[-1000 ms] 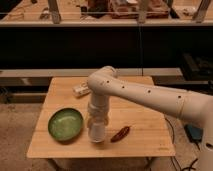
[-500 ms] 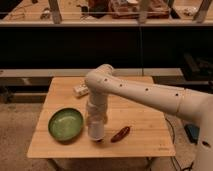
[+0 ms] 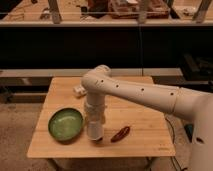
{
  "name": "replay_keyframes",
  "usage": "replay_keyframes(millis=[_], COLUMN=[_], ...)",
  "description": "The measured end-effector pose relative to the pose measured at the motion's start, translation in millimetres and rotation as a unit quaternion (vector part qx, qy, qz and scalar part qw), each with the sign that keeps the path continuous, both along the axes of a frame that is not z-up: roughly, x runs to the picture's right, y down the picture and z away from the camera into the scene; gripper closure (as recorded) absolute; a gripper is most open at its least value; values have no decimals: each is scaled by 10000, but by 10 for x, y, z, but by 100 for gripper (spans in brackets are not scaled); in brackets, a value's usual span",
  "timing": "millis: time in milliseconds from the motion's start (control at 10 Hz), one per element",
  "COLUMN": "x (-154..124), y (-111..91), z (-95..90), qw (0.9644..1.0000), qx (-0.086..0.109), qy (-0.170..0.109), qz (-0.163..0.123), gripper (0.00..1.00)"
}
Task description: Place the ceramic cup over the eraser
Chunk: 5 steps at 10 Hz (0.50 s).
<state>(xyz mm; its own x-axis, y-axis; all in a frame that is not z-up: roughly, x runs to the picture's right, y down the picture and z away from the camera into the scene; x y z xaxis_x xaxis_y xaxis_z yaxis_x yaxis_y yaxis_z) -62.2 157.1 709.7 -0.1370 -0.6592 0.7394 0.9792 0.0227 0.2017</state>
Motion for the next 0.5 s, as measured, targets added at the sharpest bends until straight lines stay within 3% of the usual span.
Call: replay_keyframes(millis=[100,200,400,500], x=[-11,-15,19,18], y=[142,181,161,111], z=[174,213,178,115], qw=[10000,10000,10000,9999], qx=[-18,-5,81,129], qy=[34,32,57,57], qz=[-11,-6,13,19], gripper=[55,46,25,21])
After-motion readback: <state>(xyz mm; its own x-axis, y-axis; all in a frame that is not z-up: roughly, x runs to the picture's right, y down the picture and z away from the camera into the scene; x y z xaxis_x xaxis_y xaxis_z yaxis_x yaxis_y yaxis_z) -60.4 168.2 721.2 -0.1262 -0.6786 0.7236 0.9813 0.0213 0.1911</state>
